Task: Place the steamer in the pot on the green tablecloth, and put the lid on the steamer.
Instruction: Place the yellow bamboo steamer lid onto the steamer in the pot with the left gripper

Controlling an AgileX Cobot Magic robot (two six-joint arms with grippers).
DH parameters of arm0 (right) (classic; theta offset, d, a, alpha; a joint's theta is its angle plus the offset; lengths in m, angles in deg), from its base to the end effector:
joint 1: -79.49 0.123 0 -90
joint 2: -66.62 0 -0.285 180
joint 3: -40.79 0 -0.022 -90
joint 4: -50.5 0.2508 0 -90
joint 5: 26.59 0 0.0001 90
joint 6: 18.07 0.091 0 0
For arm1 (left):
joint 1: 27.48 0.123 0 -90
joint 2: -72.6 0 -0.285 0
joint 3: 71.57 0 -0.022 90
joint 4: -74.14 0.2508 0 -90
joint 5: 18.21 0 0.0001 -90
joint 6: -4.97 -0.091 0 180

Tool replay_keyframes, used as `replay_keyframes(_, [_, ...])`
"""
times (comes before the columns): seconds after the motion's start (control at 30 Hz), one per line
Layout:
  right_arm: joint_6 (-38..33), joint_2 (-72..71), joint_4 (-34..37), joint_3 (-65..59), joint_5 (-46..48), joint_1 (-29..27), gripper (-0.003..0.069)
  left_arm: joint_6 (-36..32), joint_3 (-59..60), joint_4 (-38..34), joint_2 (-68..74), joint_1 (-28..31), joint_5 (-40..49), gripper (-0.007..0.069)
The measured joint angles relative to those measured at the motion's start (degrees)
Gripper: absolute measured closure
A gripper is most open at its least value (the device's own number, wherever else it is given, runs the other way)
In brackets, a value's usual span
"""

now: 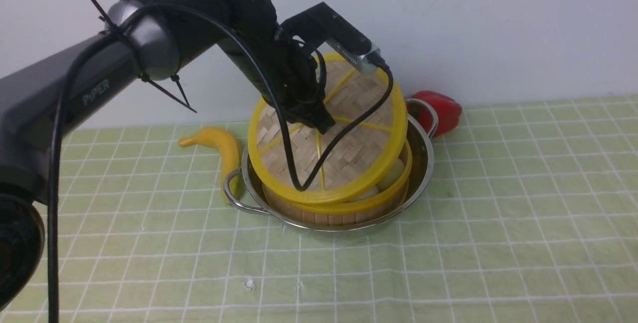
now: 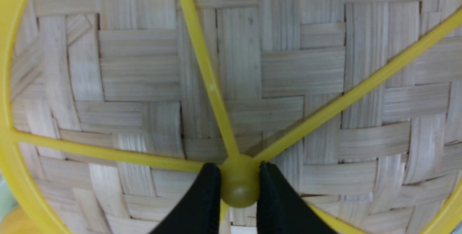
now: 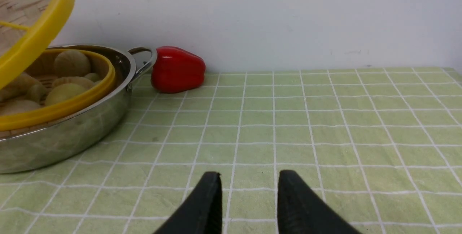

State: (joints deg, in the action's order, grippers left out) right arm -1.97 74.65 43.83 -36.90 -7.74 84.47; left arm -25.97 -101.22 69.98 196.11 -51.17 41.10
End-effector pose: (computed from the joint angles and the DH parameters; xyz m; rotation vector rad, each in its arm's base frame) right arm 0.0544 0.0013 0.1807 0.1030 1.8224 0.1478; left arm 0.4098 -0.1860 0.2847 1.1986 2.3853 -0.0547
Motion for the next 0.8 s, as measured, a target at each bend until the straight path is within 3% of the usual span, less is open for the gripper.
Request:
replay_keyframes(0.33, [0.0,0.0,0.0,0.0,0.0,0.0,0.0419,1.5,-1.8,0.9,0.3,0.0,3.6,0.0508])
replay_keyframes(0.8, [0.0,0.0,0.0,0.0,0.0,0.0,0.0419,0.8,-1.9,0.2,3.4,0.0,2.0,0.0508])
